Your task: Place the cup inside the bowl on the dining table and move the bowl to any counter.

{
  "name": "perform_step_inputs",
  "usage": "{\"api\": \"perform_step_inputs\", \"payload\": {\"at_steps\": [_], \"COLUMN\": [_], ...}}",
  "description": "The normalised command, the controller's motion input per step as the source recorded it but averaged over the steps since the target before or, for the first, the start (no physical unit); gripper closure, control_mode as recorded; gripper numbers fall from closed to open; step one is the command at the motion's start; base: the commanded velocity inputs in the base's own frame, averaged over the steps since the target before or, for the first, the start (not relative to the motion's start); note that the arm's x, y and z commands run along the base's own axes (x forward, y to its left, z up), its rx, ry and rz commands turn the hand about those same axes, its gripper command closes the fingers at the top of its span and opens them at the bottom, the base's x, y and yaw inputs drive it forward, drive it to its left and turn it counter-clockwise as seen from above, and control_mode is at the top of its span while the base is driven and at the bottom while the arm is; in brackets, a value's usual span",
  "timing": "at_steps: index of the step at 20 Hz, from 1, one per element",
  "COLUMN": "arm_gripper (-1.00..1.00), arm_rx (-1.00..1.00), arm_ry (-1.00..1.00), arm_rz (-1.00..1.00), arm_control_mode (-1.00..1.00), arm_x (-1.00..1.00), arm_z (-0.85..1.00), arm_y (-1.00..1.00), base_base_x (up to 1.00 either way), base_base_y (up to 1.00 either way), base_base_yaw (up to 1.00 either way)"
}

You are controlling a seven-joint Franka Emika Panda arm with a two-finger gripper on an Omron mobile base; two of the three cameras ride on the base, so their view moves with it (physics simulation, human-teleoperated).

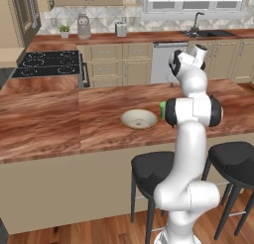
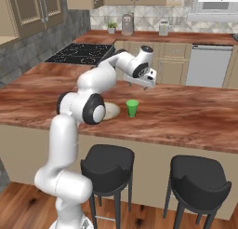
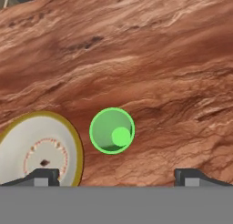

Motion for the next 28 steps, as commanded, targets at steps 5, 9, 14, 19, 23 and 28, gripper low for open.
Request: {"api": "perform_step_inputs", "payload": {"at_steps": [5, 9, 14, 19, 23, 28], "arm_gripper": [-1.0, -1.0, -1.0, -1.0, -1.0, -1.0], "arm_rx": [0.0, 0.0, 0.01, 0.02, 0.02, 0.01], "arm_ry": [0.0, 0.0, 0.0, 0.0, 0.0, 0.0], "arm_rz": [0.0, 0.0, 0.0, 0.0, 0.0, 0.0], "arm_control_mode": [-1.0, -1.0, -1.0, -1.0, -1.0, -1.0], "arm_x": [0.14, 0.03, 0.03, 0.11, 0.09, 0.1], "arm_z": [-0.23, -0.26, -0.25, -0.27, -0.26, -0.23], "arm_y": [0.0, 0.0, 0.0, 0.0, 0.0, 0.0], "base_base_x": [0.0, 0.0, 0.0, 0.0, 0.0, 0.0], "base_base_y": [0.0, 0.0, 0.0, 0.0, 0.0, 0.0], "base_base_yaw": [0.0, 0.0, 0.0, 0.0, 0.0, 0.0]}}
